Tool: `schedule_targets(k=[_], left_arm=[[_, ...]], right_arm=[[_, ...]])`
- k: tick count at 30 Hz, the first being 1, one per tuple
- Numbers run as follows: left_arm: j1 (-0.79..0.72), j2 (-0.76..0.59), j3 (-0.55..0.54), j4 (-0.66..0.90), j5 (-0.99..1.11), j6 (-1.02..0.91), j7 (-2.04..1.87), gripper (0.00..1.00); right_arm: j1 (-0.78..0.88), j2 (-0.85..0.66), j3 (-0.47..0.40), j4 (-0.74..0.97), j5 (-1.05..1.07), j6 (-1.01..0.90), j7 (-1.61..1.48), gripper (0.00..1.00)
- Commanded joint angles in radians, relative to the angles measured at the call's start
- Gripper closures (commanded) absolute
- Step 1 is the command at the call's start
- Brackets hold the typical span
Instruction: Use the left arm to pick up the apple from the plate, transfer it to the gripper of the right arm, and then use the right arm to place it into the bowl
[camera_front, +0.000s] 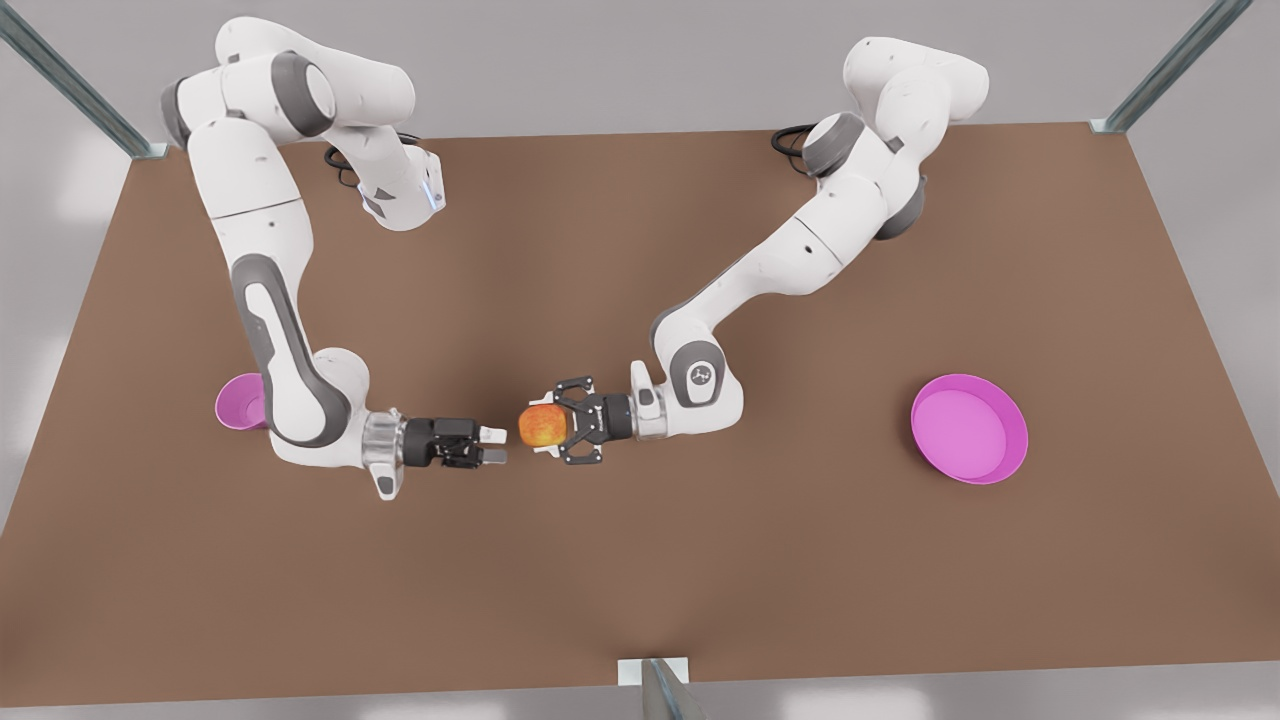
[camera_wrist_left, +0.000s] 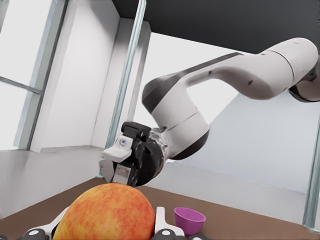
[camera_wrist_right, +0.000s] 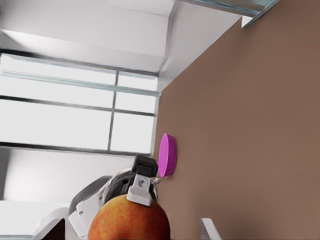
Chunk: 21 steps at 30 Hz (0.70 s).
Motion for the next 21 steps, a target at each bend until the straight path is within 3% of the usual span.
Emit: schedule_targets(k=[1,13,21], left_arm=[[-0.001,-0.001,0.000,0.001,0.010,-0.006,0.161,0.36],[-0.005,-0.001,0.000,0.001,0.010,-0.005,0.161,0.36],[-0.005,0.002,0.001,0.001,0.010,0.003,0.161,0.36]], right_arm=[[0.020,0.001,0.000,0.002,0.031,0.066,-0.202,0.00],[0.072,-0.005,0.002,-0.032,0.109,0.100,-0.196,0.00],[0.051,-0.027,0.047,-0.056,0.109,0.106,-0.185,0.00]])
